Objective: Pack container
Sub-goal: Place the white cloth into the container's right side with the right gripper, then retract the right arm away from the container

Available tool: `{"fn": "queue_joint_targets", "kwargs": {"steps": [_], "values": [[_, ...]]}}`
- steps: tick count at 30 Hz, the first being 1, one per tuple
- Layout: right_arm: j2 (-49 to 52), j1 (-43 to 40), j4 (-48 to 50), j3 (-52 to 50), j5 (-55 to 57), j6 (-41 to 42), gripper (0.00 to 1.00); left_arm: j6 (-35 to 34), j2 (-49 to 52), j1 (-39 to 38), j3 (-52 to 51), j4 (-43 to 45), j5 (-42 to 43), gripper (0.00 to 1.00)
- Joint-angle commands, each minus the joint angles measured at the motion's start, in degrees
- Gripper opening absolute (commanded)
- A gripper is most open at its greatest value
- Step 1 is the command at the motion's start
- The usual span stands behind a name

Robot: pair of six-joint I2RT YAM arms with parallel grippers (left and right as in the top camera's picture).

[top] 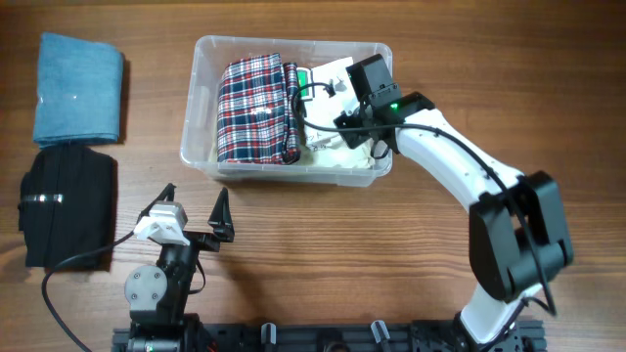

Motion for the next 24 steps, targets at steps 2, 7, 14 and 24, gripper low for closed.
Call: {"fn": "queue_joint_targets", "kwargs": {"steps": [2, 7, 14, 24], "values": [[4.5, -0.7, -2.4, 0.7, 0.0, 1.4, 0.04, -0.3, -0.4, -0.1, -0.3, -0.2, -0.2, 1.0], [2.3, -0.7, -2.4, 1.7, -0.2, 1.3, 0.04, -0.3, -0.4, -0.1, -0.3, -0.2, -0.1, 1.0], [-12.6, -0.9, -10.3, 14.1, -1.9, 1.5, 1.0, -0.3, -0.4, -0.1, -0.3, -0.2, -0.2, 1.0], [-16.9, -26.9, -9.9, 15.1, -2.4, 22.1, 1.0, -0.3, -0.4, -0.1, -0.3, -0.2, -0.2, 1.0]]}}
